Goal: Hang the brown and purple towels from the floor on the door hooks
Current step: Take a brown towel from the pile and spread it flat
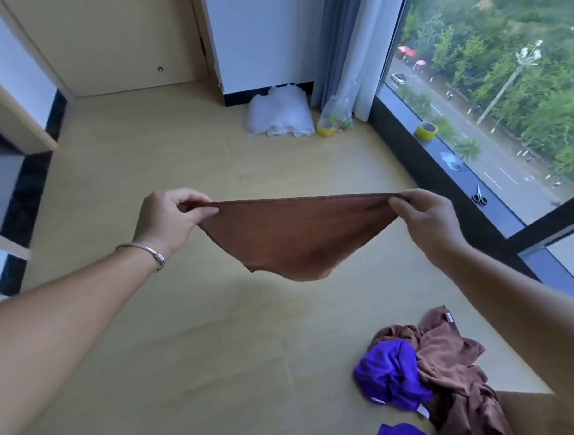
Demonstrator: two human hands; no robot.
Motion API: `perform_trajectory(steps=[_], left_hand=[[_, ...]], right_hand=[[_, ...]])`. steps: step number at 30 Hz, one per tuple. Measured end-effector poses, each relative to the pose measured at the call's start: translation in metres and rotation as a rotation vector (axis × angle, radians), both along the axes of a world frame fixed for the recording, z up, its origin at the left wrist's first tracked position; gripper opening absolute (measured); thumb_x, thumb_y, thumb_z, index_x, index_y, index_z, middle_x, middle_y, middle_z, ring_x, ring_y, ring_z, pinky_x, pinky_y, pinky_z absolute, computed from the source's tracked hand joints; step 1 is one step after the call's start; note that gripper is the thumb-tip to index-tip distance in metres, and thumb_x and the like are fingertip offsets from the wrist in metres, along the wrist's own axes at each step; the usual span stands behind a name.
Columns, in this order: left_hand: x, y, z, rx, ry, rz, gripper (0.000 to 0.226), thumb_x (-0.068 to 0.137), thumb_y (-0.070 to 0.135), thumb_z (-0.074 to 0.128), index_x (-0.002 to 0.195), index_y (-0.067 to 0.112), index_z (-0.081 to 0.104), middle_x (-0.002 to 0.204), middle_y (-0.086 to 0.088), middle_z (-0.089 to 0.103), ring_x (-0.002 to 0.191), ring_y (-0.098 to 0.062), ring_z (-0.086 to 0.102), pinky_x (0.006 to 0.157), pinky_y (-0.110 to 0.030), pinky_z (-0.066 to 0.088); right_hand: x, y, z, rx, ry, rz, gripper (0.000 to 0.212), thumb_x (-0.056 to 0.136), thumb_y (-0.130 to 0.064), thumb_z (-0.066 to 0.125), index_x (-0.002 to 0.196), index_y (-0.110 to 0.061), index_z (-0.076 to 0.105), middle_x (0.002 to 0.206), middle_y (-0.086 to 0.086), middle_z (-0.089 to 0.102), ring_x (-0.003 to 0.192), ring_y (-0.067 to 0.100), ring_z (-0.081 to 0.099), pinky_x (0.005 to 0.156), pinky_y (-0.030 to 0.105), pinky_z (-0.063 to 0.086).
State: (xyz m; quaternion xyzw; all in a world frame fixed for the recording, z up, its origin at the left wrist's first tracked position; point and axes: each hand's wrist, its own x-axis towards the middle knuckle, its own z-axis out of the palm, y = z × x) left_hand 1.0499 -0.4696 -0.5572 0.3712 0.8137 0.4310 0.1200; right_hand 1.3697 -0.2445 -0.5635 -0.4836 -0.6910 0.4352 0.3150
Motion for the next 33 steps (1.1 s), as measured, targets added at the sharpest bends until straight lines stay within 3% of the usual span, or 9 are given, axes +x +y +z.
perform_trajectory(steps=[4, 7, 11, 15, 19, 22, 25, 29, 33], left_hand=[[0.003, -0.052, -0.019, -0.072, -0.026, 0.005, 0.022, 0.07, 0.026, 0.084, 0.07, 0.043, 0.07, 0.064, 0.022, 0.066, 0.055, 0.004, 0.055, 0.055, -0.005, 0.038], [0.022, -0.101, -0.047, -0.198, -0.036, -0.049, 0.025, 0.07, 0.03, 0.084, 0.074, 0.049, 0.068, 0.069, 0.019, 0.066, 0.06, -0.001, 0.055, 0.059, -0.015, 0.042], [0.064, -0.169, -0.097, -0.366, -0.038, -0.094, 0.013, 0.072, 0.03, 0.083, 0.074, 0.037, 0.072, 0.075, 0.019, 0.068, 0.074, -0.01, 0.063, 0.073, -0.033, 0.05], [0.119, -0.231, -0.149, -0.481, -0.017, -0.175, 0.007, 0.075, 0.032, 0.081, 0.076, 0.032, 0.075, 0.079, 0.025, 0.067, 0.074, 0.0, 0.06, 0.071, -0.025, 0.047], [0.178, -0.287, -0.205, -0.622, -0.052, -0.248, 0.006, 0.078, 0.028, 0.079, 0.082, 0.032, 0.075, 0.084, 0.022, 0.069, 0.079, -0.005, 0.063, 0.071, -0.028, 0.049], [0.213, -0.32, -0.241, -0.7, -0.074, -0.251, 0.005, 0.083, 0.03, 0.074, 0.087, 0.032, 0.075, 0.09, 0.022, 0.069, 0.083, -0.007, 0.064, 0.073, -0.026, 0.049], [0.247, -0.349, -0.282, -0.738, -0.128, -0.23, 0.006, 0.085, 0.03, 0.072, 0.09, 0.031, 0.074, 0.091, 0.021, 0.069, 0.083, -0.009, 0.065, 0.073, -0.027, 0.049], [0.27, -0.371, -0.324, -0.756, -0.194, -0.22, 0.006, 0.086, 0.028, 0.07, 0.091, 0.031, 0.072, 0.086, 0.016, 0.069, 0.081, -0.014, 0.065, 0.072, -0.031, 0.05], [0.259, -0.356, -0.37, -0.721, -0.171, -0.226, 0.007, 0.087, 0.023, 0.069, 0.09, 0.029, 0.071, 0.086, 0.014, 0.068, 0.083, -0.015, 0.064, 0.07, -0.029, 0.047]], right_hand=[[0.001, -0.036, -0.025, -0.046, -0.043, 0.033, 0.014, 0.086, -0.024, 0.068, 0.076, -0.033, 0.072, 0.06, -0.02, 0.065, 0.048, -0.003, 0.051, 0.044, 0.008, 0.035], [0.019, -0.073, -0.061, -0.077, -0.132, 0.071, 0.008, 0.086, -0.026, 0.068, 0.082, -0.03, 0.073, 0.055, -0.021, 0.059, 0.045, -0.002, 0.046, 0.042, 0.009, 0.03], [0.068, -0.136, -0.112, -0.148, -0.314, 0.18, 0.017, 0.086, -0.028, 0.068, 0.079, -0.044, 0.069, 0.063, -0.022, 0.065, 0.054, -0.001, 0.056, 0.055, 0.016, 0.042], [0.13, -0.198, -0.164, -0.147, -0.472, 0.298, 0.026, 0.083, -0.021, 0.071, 0.077, -0.046, 0.066, 0.074, -0.027, 0.067, 0.07, -0.006, 0.06, 0.062, 0.008, 0.039], [0.187, -0.249, -0.221, -0.22, -0.592, 0.357, 0.009, 0.083, -0.023, 0.073, 0.084, -0.031, 0.074, 0.081, -0.021, 0.068, 0.085, 0.001, 0.063, 0.072, 0.015, 0.04], [0.216, -0.275, -0.25, -0.167, -0.68, 0.44, 0.006, 0.084, -0.022, 0.072, 0.088, -0.025, 0.075, 0.083, -0.015, 0.067, 0.085, 0.011, 0.062, 0.073, 0.025, 0.044], [0.245, -0.298, -0.283, -0.203, -0.742, 0.483, 0.006, 0.085, -0.025, 0.071, 0.088, -0.029, 0.073, 0.081, -0.016, 0.068, 0.079, 0.009, 0.061, 0.07, 0.031, 0.048], [0.268, -0.318, -0.32, -0.25, -0.781, 0.471, 0.006, 0.085, -0.029, 0.069, 0.086, -0.034, 0.071, 0.073, -0.023, 0.063, 0.07, -0.001, 0.058, 0.061, 0.02, 0.042], [0.256, -0.313, -0.361, -0.253, -0.783, 0.452, 0.004, 0.087, -0.029, 0.067, 0.088, -0.031, 0.07, 0.08, -0.018, 0.067, 0.081, 0.007, 0.061, 0.072, 0.031, 0.05]])
